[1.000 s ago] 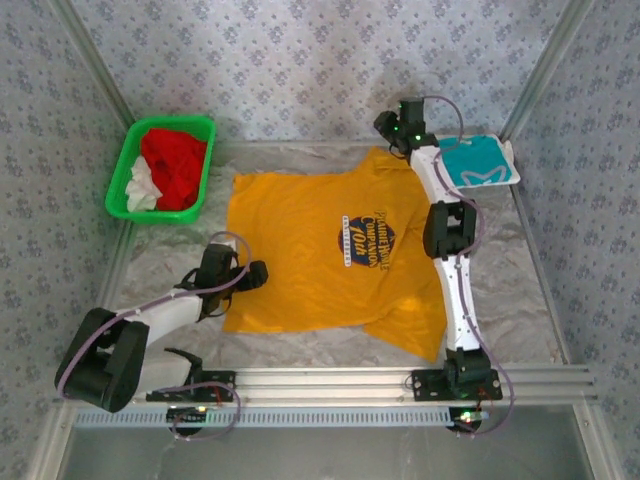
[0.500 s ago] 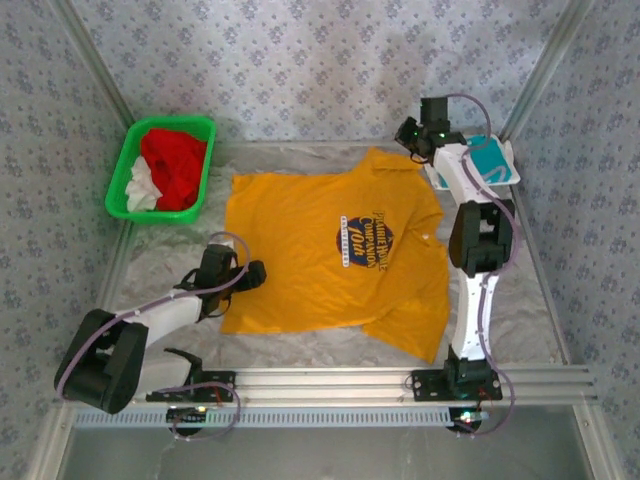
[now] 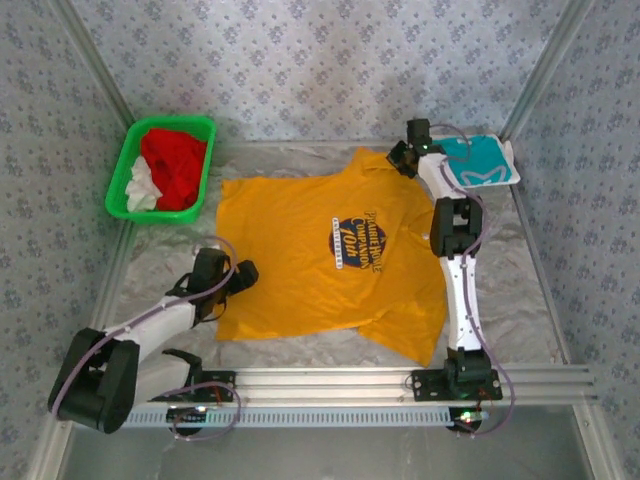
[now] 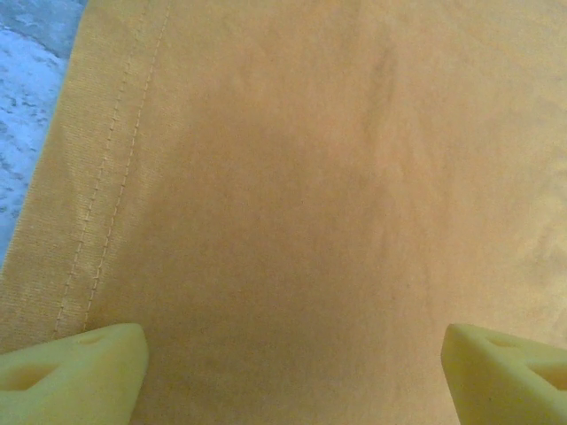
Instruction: Fold and stack the t-shirts
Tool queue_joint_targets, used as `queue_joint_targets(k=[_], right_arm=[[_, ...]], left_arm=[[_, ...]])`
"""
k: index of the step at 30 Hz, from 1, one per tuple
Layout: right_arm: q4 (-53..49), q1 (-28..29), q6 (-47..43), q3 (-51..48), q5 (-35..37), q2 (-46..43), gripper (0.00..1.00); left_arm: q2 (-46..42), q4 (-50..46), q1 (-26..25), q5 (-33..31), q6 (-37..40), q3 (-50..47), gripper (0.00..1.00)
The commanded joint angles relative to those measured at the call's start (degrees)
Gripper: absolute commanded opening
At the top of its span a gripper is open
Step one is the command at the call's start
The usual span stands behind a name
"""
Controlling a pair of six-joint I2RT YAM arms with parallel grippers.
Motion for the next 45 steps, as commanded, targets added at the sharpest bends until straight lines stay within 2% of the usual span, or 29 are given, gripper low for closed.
queue_joint_targets(k=[1, 8, 12, 15, 18, 20, 21, 24, 26, 29, 31, 33, 41, 45], right_arm=[[5.0, 0.4, 6.0, 4.7, 0.0, 3.9, 0.09], [16.6, 0.5, 13.3, 11.7, 3.0, 11.1, 0.06], [22.2, 0.0, 13.5, 16.5, 4.7, 13.0, 0.04], [22.9, -1.0, 11.6, 19.8, 1.9, 11.1, 0.04], [18.5, -1.8, 6.7, 18.1, -4.1, 3.8, 0.09], [12.9, -1.8, 2.3, 12.2, -7.4, -4.2, 0.12], [10.9, -1.5, -0.8, 6.0, -7.9, -9.9, 0.12], [12.1, 0.7, -6.9, -22.3, -2.4, -29.1, 0.1], [13.8, 2.2, -7.9, -39.9, 2.5, -39.9, 0.06], [15.1, 3.3, -8.5, -57.2, 4.5, -48.4, 0.0], [13.3, 3.4, -9.0, -61.1, 4.5, -48.9, 0.0], [10.3, 3.1, -12.8, -61.3, 3.3, -47.1, 0.0], [8.7, 2.7, -15.2, -55.5, 4.0, -36.6, 0.0], [9.8, 1.2, -12.5, -52.8, 2.8, -31.4, 0.0]], left_arm=[[1.1, -4.1, 0.9, -0.5, 1.0, 1.0, 0.87], [6.3, -3.7, 1.4, -0.4, 1.3, 3.1, 0.87], [8.4, -2.8, 1.4, -0.5, 1.1, 3.4, 0.88], [9.2, -2.7, 1.4, -0.4, 1.2, 3.8, 0.88], [9.0, -2.7, 1.4, 0.3, 1.9, 4.8, 0.87], [8.4, -2.7, 1.4, 0.8, 2.3, 5.4, 0.87], [7.9, -2.6, 1.3, 1.1, 2.4, 5.6, 0.87], [6.2, -2.6, 1.2, 1.6, 2.4, 6.3, 0.8], [5.5, -3.1, 1.2, 1.3, 2.7, 7.2, 0.75], [6.7, -4.1, 1.3, -0.1, 3.8, 9.6, 0.67], [9.0, -4.3, 1.5, -0.3, 4.8, 11.8, 0.65], [13.3, -4.4, 1.7, -0.3, 5.7, 14.8, 0.57], [34.6, -5.6, 4.1, 1.0, 4.5, 31.2, 0.59], [43.8, -6.7, 4.4, 2.1, 3.5, 40.0, 0.6]])
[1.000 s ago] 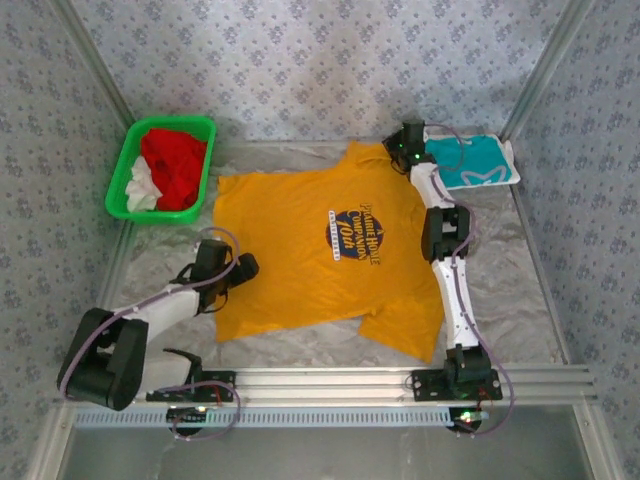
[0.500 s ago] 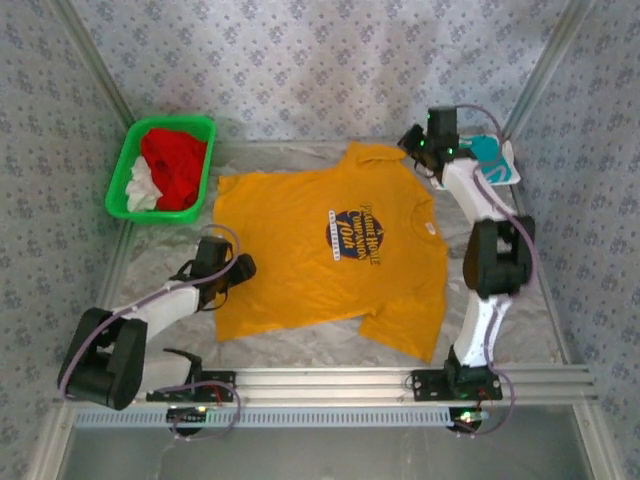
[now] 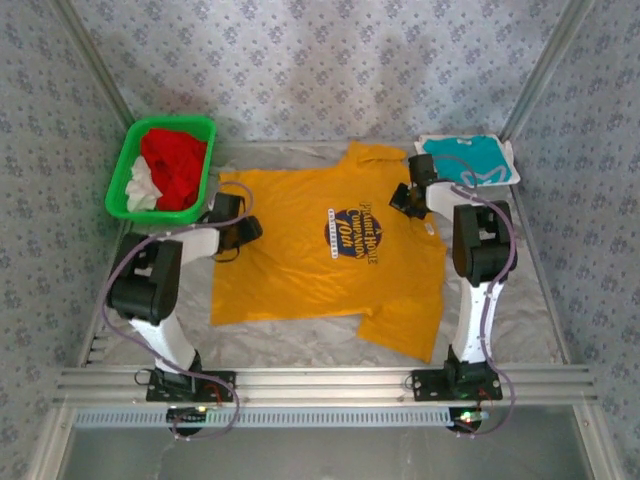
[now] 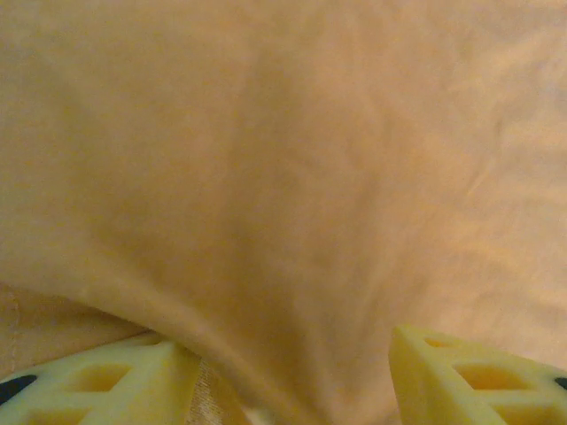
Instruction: Fold and stack the t-shirts
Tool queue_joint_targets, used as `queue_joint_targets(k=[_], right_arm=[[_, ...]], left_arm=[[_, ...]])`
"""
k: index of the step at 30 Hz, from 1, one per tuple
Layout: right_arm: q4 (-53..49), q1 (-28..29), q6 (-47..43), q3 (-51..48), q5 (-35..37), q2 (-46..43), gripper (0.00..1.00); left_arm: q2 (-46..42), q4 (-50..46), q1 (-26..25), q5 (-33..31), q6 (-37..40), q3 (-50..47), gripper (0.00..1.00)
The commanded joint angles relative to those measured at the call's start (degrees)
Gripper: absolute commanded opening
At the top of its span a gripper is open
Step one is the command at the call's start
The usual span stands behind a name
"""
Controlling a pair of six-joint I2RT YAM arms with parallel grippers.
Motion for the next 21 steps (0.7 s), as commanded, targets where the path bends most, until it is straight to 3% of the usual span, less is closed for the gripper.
queue_joint_targets(k=[1, 6, 11, 17, 21], right_arm=[[0.3, -1.5, 1.5, 3.3, -0.1, 2.8, 0.0], [5.1, -4.2, 9.6, 2.6, -1.7, 5.4, 0.0], [4.1, -4.5, 10.6, 10.3, -2.3, 10.9, 0.0], [1.3, -4.9, 10.0, 21.7, -3.2, 17.3, 0.0], [-1.4, -5.1, 10.1, 24.7, -6.5, 15.7, 0.0]], left_arm=[[7.3, -4.0, 0.3, 2.1, -0.6, 6.1, 0.6], [17.1, -8.0, 0.6, 4.5, 1.2, 19.6, 0.61], [25.8, -13.3, 1.1, 7.7, 1.6, 34.1, 0.61], [23.2, -14.5, 2.7, 4.4, 1.9, 36.3, 0.63], [14.1, -14.9, 4.2, 2.6, 3.2, 31.0, 0.65]])
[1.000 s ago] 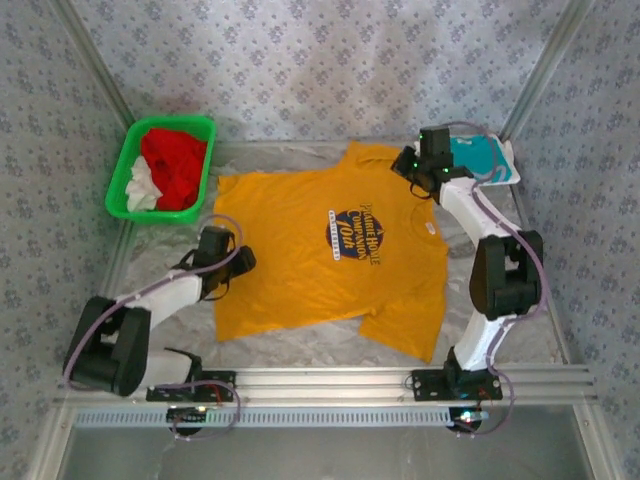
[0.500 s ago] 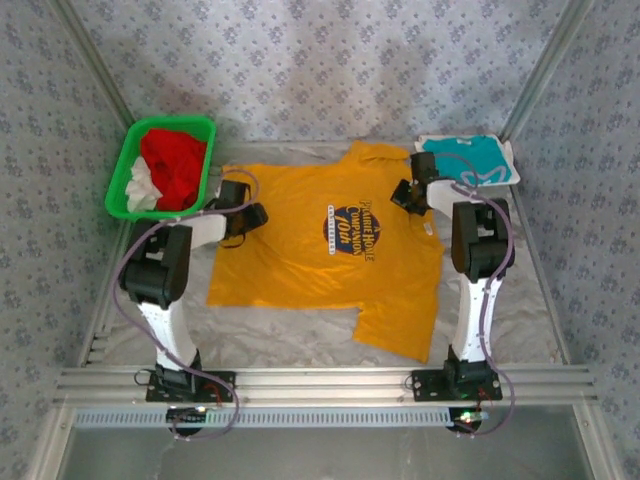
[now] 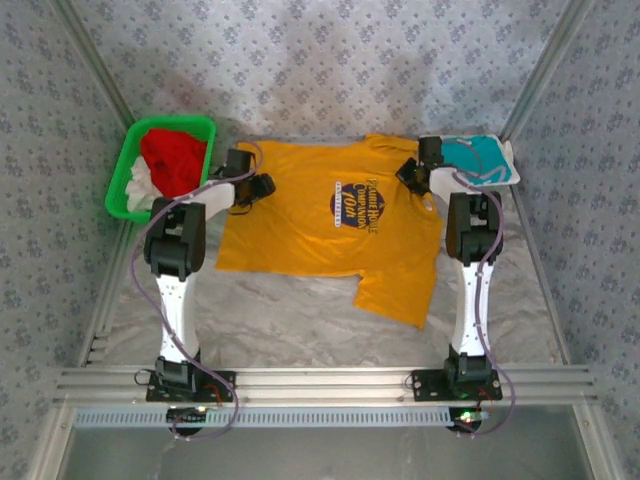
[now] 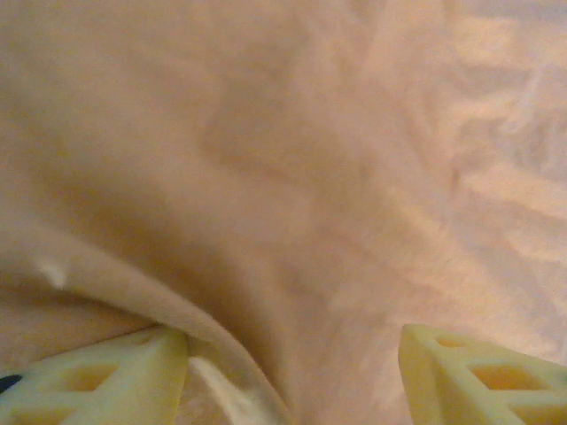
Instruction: Fold and stack the t-shirts
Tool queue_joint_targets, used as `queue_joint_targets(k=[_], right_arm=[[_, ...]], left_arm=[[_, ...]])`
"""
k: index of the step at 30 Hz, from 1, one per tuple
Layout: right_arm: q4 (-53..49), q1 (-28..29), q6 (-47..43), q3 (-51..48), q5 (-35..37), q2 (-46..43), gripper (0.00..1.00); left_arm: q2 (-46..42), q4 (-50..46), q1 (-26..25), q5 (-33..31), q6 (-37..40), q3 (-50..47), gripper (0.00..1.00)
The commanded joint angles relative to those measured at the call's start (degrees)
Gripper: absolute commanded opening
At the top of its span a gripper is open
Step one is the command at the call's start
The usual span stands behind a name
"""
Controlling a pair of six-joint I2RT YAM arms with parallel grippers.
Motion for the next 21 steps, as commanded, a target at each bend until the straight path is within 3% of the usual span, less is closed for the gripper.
queue_joint_targets(k=[1, 3, 8, 12, 16, 18, 21], right_arm=[[-5.7, -0.4, 0.6, 1.6, -2.9, -2.1, 0.0], [-5.5, 0.1, -0.4, -2.8, -4.0, -8.2, 0.0], [-3.3, 1.5, -4.2, -21.5, -5.5, -28.1, 0.24], [-1.9, 3.1, -8.9, -40.5, -8.1, -43.0, 0.31], [-1.0, 9.7, -18.1, -54.4, -5.4, -55.1, 0.41], [0.2, 12.1, -18.6, -59.6, -2.3, -59.4, 0.51], [5.9, 12.5, -16.2, -66.2, -1.6, -63.5, 0.58]], left_arm=[[-10.8, -5.8, 1.6, -2.9, 2.4, -4.7, 0.66], [-17.9, -6.8, 1.6, -3.5, 2.9, -8.8, 0.68], [-39.0, -10.5, 1.6, -3.3, 1.0, -25.6, 0.74], [-52.1, -20.4, 2.1, -3.5, -1.6, -38.3, 0.75], [-59.3, -22.9, 4.6, -0.3, -3.6, -47.8, 0.75], [-60.1, -19.3, 6.5, 3.1, -4.2, -51.5, 0.73], [-57.0, -13.5, 6.8, 5.6, -4.1, -53.5, 0.73]])
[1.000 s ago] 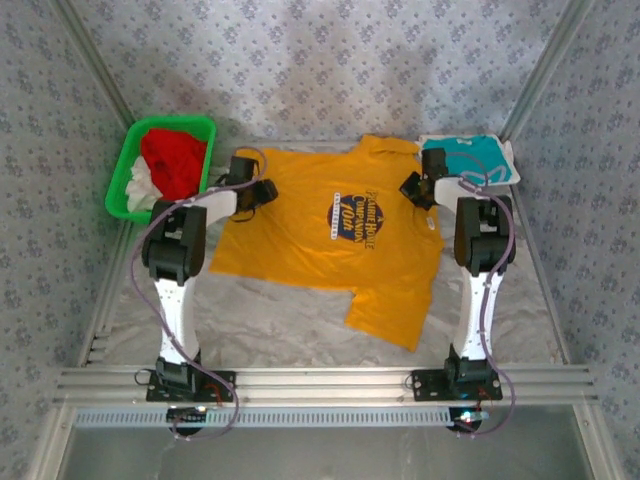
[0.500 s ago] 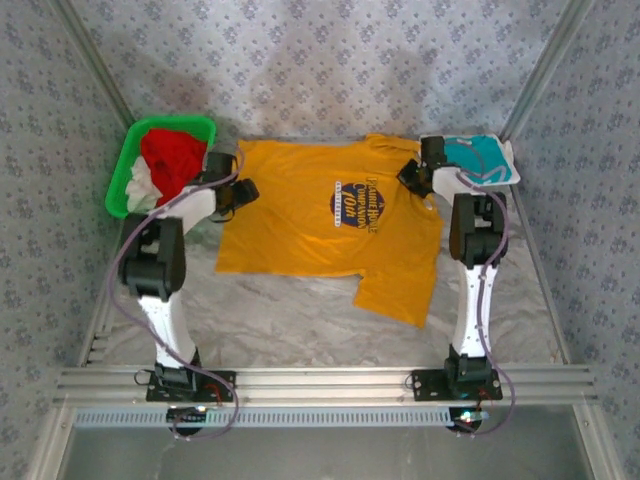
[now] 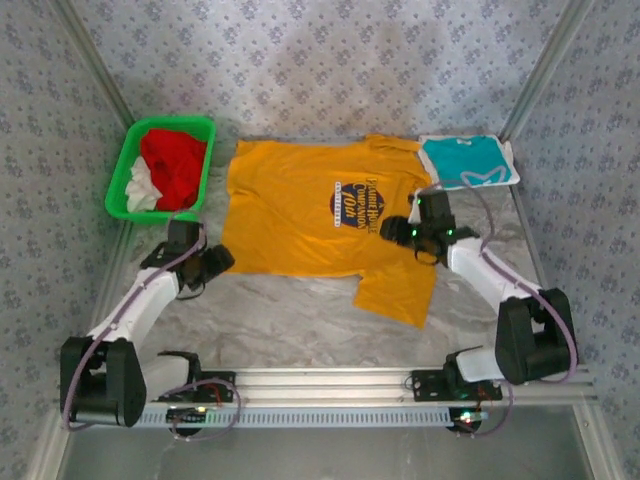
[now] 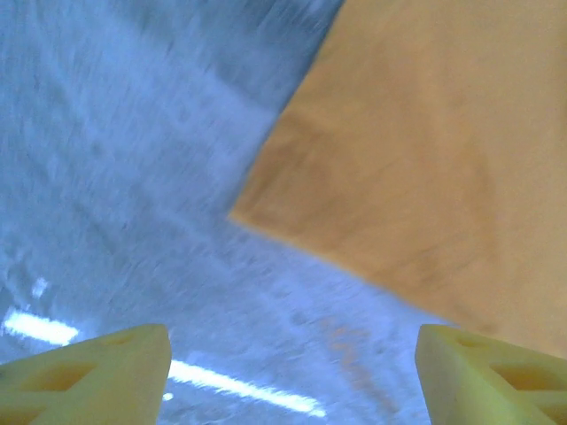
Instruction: Fold and stack the t-shirts
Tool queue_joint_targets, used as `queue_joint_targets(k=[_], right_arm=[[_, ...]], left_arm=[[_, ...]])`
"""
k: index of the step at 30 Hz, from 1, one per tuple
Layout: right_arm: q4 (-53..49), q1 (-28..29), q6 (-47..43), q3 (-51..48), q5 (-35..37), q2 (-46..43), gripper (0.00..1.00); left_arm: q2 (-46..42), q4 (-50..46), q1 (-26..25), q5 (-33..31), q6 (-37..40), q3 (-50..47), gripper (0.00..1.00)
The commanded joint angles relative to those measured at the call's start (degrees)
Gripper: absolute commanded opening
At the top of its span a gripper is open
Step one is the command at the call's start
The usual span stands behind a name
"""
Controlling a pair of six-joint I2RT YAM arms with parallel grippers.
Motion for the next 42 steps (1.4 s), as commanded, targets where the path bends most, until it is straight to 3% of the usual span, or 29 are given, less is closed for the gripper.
queue_joint_targets(k=[1, 6, 12, 24, 34, 37, 40, 42], right_arm=[[5.5, -0.5, -1.3, -5.0, 2.5, -3.3, 0.58], [6.3, -0.4, -1.5, -3.8, 3.1, -1.5, 0.58], [7.1, -0.4, -1.2, -4.0, 3.9, -1.2, 0.58], [7.4, -0.8, -0.8, -4.8, 4.6, -2.7, 0.58], [6.9, -1.1, 0.0, -5.8, 4.3, -3.6, 0.58], [5.4, -1.2, 0.9, -6.0, 5.5, -4.0, 0.58], [-1.8, -2.7, 5.1, -5.1, 6.0, -4.3, 0.58], [-8.7, -3.6, 8.0, -4.9, 5.9, -5.4, 0.58]], left_arm=[[3.6, 5.0, 0.4, 4.9, -0.8, 0.1, 0.73], [9.1, 8.8, 0.3, 5.2, 0.4, 1.5, 0.74], [12.1, 8.0, 0.4, 1.0, 3.3, 3.7, 0.73], [19.4, 10.0, 0.5, -0.4, 5.5, 6.9, 0.66], [22.3, 12.0, 0.4, 1.1, 5.4, 7.6, 0.35], [21.4, 11.2, 0.4, 1.4, 5.5, 7.7, 0.17], [19.8, 10.0, 0.4, 1.2, 5.4, 7.3, 0.0], [18.3, 8.9, 0.5, 1.1, 5.3, 7.1, 0.0]])
